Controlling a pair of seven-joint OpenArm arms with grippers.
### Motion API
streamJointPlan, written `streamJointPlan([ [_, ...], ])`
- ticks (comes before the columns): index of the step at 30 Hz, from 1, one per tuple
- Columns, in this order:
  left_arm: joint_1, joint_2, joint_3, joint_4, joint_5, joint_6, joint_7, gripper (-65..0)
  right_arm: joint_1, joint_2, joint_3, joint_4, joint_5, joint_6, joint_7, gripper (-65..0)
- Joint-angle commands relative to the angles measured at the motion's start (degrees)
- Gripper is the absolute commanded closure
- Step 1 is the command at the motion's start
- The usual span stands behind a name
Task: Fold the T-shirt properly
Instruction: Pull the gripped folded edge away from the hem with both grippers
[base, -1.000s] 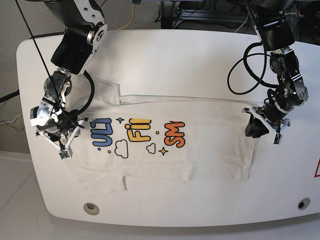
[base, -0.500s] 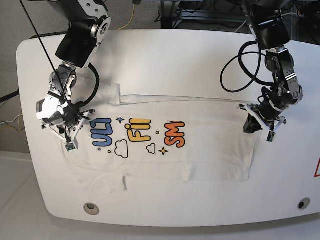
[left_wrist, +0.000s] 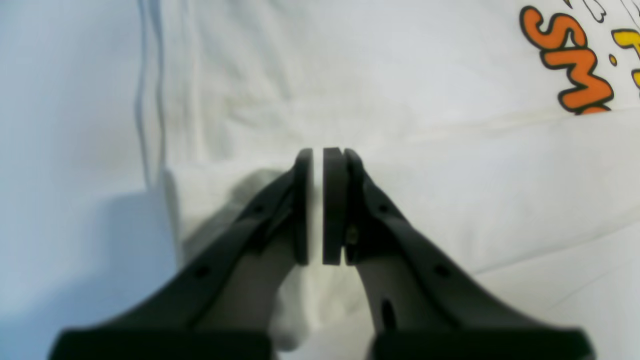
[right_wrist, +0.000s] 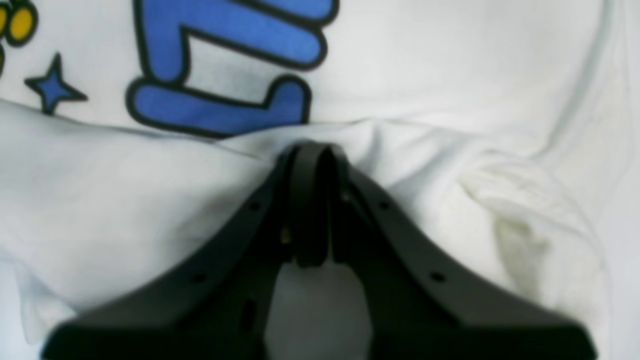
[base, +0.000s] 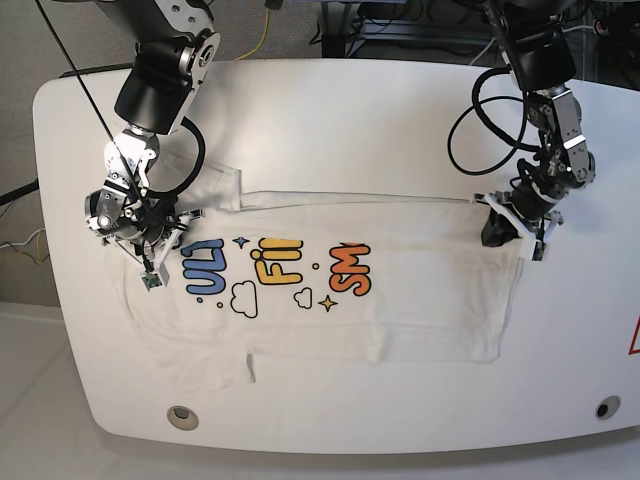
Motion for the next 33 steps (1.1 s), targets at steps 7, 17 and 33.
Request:
streamJointPlan([
  [7, 0.25, -0.79, -0.15, -4.64, -0.89, -0.17, -5.61, -3.0, -1.41, 0.44, 0.12, -1.34, -0.45, 0.08, 2.10, -5.2],
  [17, 1.65, -0.79, -0.15, -4.38, -0.89, -0.17, -5.79, -3.0, -3.96, 0.52, 0.21, -1.34, -0.45, 0.08, 2.19, -5.2],
  [33, 6.14, -0.70, -0.06, -0.51, -0.89, -0.17, -4.29, -3.0, -7.12, 1.67, 0.30, -1.16, -0.54, 0.08, 2.19, -5.2],
])
